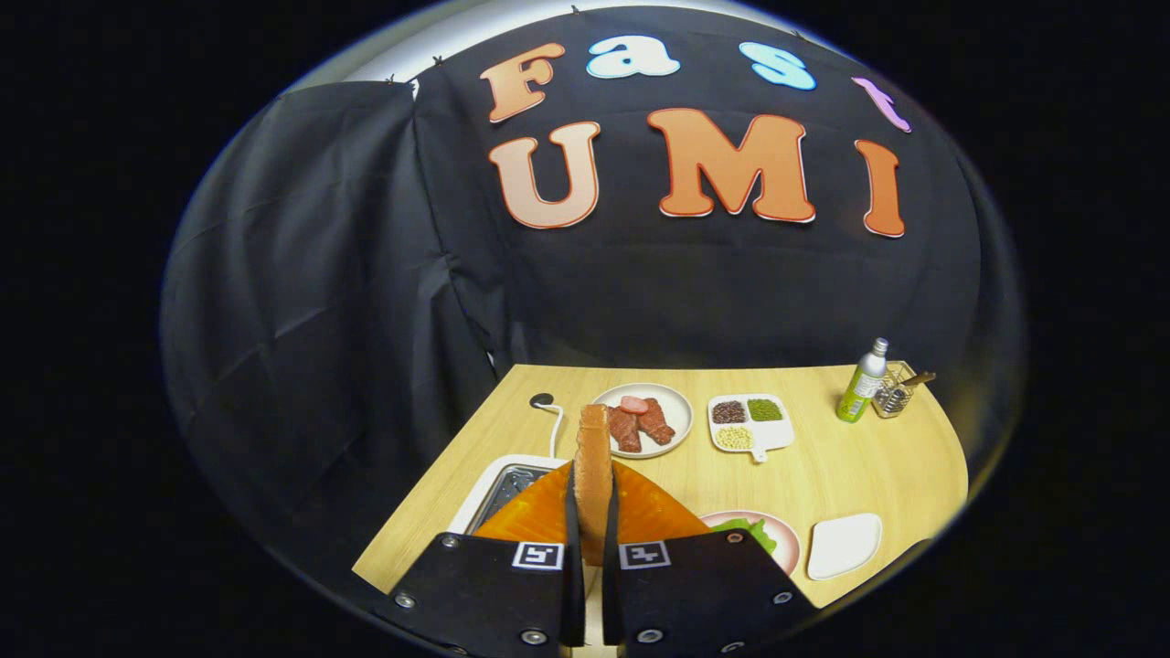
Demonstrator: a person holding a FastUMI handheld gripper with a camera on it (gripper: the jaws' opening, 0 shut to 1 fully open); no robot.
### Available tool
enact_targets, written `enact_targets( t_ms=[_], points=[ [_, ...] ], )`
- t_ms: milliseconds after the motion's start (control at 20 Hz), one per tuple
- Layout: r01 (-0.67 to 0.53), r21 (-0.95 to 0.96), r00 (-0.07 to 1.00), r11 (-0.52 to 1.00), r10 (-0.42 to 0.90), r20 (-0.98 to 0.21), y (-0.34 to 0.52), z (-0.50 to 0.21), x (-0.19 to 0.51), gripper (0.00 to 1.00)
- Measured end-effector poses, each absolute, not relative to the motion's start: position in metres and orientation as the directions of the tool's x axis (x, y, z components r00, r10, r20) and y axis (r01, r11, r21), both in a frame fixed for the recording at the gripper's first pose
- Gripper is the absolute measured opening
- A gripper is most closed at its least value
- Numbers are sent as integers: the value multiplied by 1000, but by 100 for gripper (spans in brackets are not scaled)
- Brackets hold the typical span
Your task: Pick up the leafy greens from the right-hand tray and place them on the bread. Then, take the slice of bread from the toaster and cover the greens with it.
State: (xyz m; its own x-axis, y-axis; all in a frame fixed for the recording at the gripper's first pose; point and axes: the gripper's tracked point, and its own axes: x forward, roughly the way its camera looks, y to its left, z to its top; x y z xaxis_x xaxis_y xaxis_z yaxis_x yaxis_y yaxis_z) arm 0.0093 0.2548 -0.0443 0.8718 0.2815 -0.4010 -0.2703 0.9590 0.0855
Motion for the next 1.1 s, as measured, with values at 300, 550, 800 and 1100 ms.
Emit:
enact_targets(
  t_ms=[300,550,800,1100],
  points=[
    [-209,80,877,975,223,-425,207,-63,9,8],
    [-170,77,870,983,186,-456,173,-88,7,8],
    [-168,87,843,982,189,-504,156,-122,5,8],
    [-208,122,802,971,240,-547,159,-162,4,8]
  ],
)
